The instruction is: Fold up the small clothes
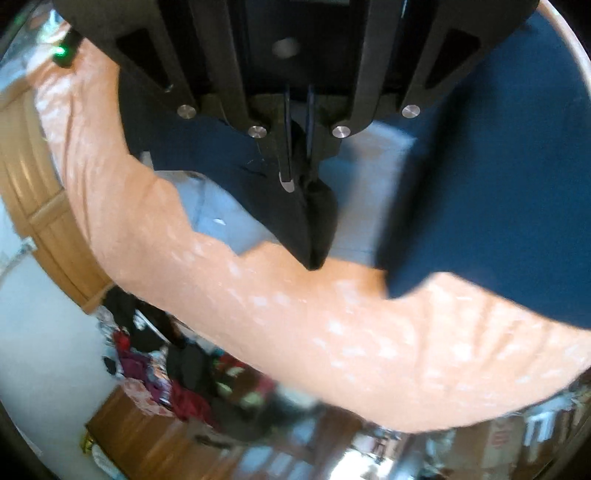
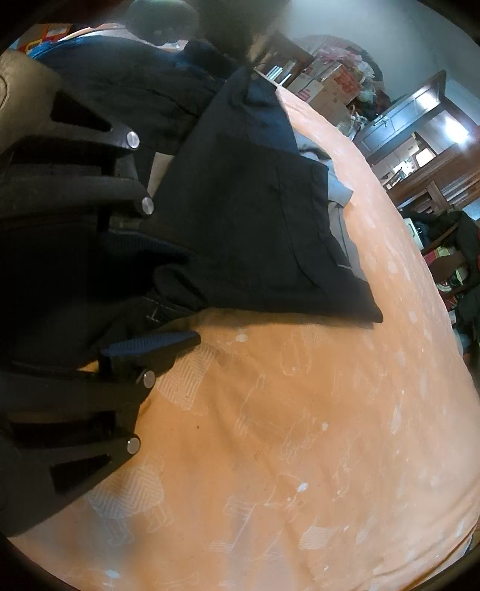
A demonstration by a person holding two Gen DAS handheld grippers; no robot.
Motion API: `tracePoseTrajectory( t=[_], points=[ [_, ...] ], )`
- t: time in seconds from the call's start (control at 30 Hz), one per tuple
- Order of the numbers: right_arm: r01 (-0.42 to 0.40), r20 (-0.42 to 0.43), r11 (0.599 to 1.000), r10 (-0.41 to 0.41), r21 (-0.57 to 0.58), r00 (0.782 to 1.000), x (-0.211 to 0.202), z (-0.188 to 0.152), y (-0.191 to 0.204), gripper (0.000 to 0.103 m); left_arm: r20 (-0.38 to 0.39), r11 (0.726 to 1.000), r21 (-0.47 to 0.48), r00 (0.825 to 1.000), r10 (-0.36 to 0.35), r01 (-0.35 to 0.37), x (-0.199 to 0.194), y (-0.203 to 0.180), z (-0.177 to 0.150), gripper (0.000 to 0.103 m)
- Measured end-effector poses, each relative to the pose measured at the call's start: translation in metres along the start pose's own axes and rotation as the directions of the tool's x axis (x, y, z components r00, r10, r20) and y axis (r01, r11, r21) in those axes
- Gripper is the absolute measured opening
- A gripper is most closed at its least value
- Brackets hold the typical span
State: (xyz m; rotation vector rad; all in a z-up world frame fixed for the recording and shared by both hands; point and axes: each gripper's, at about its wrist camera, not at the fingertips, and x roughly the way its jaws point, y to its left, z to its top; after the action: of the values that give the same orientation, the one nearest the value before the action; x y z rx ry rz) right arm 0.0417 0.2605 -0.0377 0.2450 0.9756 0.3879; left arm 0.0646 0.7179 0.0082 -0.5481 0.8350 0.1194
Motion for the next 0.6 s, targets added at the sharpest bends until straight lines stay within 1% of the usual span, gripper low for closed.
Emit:
tracePoseTrajectory(
  t=[0.07,0.1,0.17,0.23,0.33,0.4,0.47,0.53,0.6],
  points=[
    [-0.007,0.000,1.000,0.007,0.004,1.000,-0.001,0.000,0.000,0.041,-0.090,0.999,-0.023,0.996,0.021,-0.023,0.027,0.014,-0.009,0.005],
    [-0.009,0.000,1.000,0.009,0.006,1.000,-0.001,0.000,0.000,0.041,-0.104,1.000,-0.025,0.994,0.015,-0.018,0.035,0.019,-0.013,0.005],
    [-0.009,0.000,1.000,0.009,0.007,1.000,-0.001,-0.001,0.001,0.041,-0.096,1.000,-0.025,0.995,0.012,-0.014,0.031,0.019,-0.014,0.007],
    [-0.011,0.000,1.000,0.011,0.009,1.000,-0.001,0.000,0.000,0.041,-0.072,0.999,-0.003,0.997,0.039,-0.040,0.021,0.014,-0.014,0.007],
    [-0.017,0.002,1.000,0.017,0.014,1.000,-0.001,-0.001,0.000,0.041,-0.059,0.999,-0.034,0.998,0.035,-0.037,0.014,0.025,-0.019,0.007],
    [-0.030,0.001,0.999,0.030,0.023,1.000,-0.002,0.000,-0.001,0.040,-0.035,0.998,-0.055,0.999,0.037,-0.039,0.005,0.032,-0.020,0.007],
    [-0.047,0.001,0.997,0.047,0.060,0.999,-0.009,0.000,-0.007,0.038,-0.034,0.998,-0.056,0.999,0.035,-0.037,-0.006,0.039,-0.023,0.006],
    [-0.032,0.030,0.995,0.029,0.092,0.999,-0.026,-0.001,-0.013,0.039,-0.037,0.999,-0.047,0.999,0.010,-0.011,-0.017,0.041,-0.026,0.005],
    [-0.010,0.100,0.995,0.000,0.104,0.995,-0.055,-0.002,-0.016,0.039,0.004,0.999,0.004,0.999,-0.032,0.032,-0.045,0.033,-0.029,0.004]
  ],
)
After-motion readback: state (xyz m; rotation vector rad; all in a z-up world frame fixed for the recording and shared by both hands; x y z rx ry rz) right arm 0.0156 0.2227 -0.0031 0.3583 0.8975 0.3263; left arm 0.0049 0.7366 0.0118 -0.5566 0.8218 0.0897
